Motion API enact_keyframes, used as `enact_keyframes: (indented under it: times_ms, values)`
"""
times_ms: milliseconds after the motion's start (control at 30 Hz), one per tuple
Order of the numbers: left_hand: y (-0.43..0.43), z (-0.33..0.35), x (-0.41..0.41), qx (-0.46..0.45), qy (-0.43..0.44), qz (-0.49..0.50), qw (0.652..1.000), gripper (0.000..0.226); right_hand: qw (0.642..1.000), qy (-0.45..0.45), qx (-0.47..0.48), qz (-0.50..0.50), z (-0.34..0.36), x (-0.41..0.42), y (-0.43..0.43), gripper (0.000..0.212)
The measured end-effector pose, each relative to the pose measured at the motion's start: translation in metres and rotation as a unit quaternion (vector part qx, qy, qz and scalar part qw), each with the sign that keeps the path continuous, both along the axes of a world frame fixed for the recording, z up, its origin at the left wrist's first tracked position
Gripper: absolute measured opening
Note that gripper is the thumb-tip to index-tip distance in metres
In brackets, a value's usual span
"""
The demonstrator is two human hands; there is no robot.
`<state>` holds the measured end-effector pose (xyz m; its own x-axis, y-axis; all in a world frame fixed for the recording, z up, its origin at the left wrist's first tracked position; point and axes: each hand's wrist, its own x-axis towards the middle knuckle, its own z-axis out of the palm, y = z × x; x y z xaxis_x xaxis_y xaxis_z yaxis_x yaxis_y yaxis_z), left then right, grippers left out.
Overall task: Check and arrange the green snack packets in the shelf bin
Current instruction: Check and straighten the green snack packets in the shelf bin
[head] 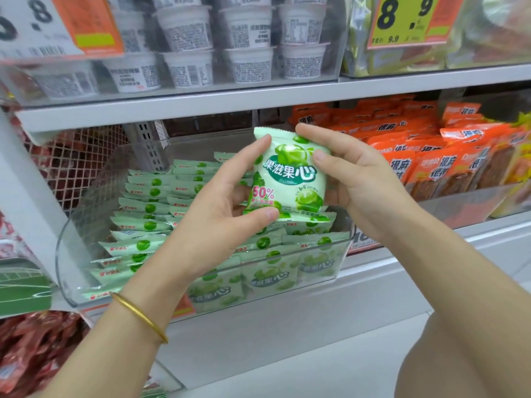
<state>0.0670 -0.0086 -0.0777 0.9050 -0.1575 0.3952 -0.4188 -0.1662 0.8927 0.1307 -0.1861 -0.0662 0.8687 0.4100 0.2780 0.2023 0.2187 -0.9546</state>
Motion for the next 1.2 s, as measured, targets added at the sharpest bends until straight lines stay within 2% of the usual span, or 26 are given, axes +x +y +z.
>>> enact_keyframes:
  times_ms: [67,167,233,267,400,467,500,567,600,667,767,834,900,1201]
  values:
    - [-0.001,-0.003,0.001,0.065,-0.024,0.067,0.995,0.073,1.0,-0.004,0.005,-0.016,0.0,0.0,-0.001,0.034]
    - [-0.001,-0.009,0.004,0.225,-0.123,0.205,0.944,0.055,0.998,-0.033,0.002,-0.055,-0.003,-0.002,0.0,0.037]
    - [-0.003,-0.011,0.005,0.261,-0.144,0.222,0.928,0.044,0.997,-0.038,0.005,-0.064,-0.004,-0.004,0.003,0.036]
    - [-0.005,-0.01,0.005,0.265,-0.138,0.218,0.929,0.045,0.997,-0.039,0.011,-0.06,-0.003,-0.006,0.004,0.037]
    - [-0.012,-0.009,0.004,0.264,-0.09,0.183,0.943,0.076,0.997,-0.054,0.052,-0.033,0.0,-0.013,0.008,0.051]
    - [-0.015,-0.01,0.004,0.248,-0.087,0.188,0.946,0.073,0.995,-0.074,0.056,-0.026,0.001,-0.016,0.01,0.058]
    - [-0.015,-0.009,0.006,0.226,-0.088,0.193,0.951,0.061,0.995,-0.079,0.052,-0.027,0.001,-0.017,0.011,0.057]
    - [-0.014,-0.006,0.006,0.162,-0.09,0.196,0.963,0.035,0.993,-0.105,0.025,-0.053,0.002,-0.016,0.011,0.047]
    - [-0.013,-0.003,0.006,0.116,-0.073,0.185,0.973,0.028,0.987,-0.137,-0.008,-0.084,0.002,-0.013,0.009,0.039]
    - [-0.013,0.002,0.003,0.002,-0.021,0.128,0.992,0.034,0.974,-0.172,-0.068,-0.132,0.001,-0.008,0.006,0.029]
    - [-0.014,0.008,-0.001,-0.107,0.012,0.063,0.992,0.056,0.992,-0.098,-0.013,-0.078,0.001,-0.007,0.005,0.028]
    - [-0.014,0.01,-0.003,-0.114,0.005,0.036,0.993,0.06,0.997,-0.045,0.048,-0.043,0.003,-0.009,0.004,0.032]
    - [-0.015,0.01,-0.004,-0.103,-0.009,0.024,0.994,0.059,0.997,-0.032,0.07,-0.031,0.005,-0.011,0.004,0.036]
    - [-0.008,0.005,-0.001,-0.019,-0.062,0.059,0.996,0.055,0.997,-0.026,0.051,-0.057,0.005,-0.012,0.007,0.033]
